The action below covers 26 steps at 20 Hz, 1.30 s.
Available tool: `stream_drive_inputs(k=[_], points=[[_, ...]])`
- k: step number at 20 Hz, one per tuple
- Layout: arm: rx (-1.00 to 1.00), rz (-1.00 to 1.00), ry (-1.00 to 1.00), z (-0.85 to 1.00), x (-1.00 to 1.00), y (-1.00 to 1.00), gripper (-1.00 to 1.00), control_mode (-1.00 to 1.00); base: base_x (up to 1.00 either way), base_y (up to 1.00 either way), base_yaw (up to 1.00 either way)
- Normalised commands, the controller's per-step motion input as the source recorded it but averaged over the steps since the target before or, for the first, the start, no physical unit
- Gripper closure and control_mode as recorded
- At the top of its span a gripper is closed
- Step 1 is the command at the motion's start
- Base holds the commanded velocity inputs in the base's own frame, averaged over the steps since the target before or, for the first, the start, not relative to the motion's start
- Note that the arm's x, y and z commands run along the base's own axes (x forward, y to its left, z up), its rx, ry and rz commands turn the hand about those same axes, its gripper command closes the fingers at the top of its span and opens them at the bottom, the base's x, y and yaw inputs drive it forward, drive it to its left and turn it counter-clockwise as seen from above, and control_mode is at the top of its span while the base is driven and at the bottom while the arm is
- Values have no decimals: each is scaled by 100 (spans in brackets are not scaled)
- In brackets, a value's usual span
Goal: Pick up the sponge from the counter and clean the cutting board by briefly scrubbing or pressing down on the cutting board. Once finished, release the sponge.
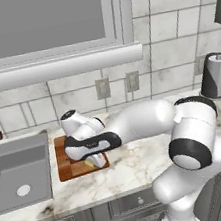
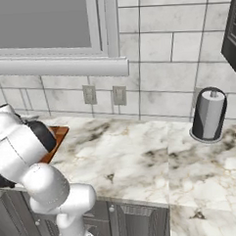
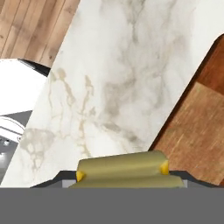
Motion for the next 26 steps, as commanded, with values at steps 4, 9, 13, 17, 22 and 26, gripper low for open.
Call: stream_drive_inputs(k=[4, 9, 13, 17, 22, 26], points=[[0, -8, 3, 0, 0, -77, 100, -100, 0, 0, 0], [0, -8, 0, 0, 0, -80, 100, -100, 0, 0, 0], [0, -7, 1, 0, 3, -81, 100, -100, 0, 0, 0], [1, -6, 9, -6, 11, -61, 100, -100, 0, 0, 0], [3, 0, 14, -21, 31, -38, 100, -100, 0, 0, 0], [1, -3, 13, -39, 32, -17, 100, -100, 0, 0, 0]])
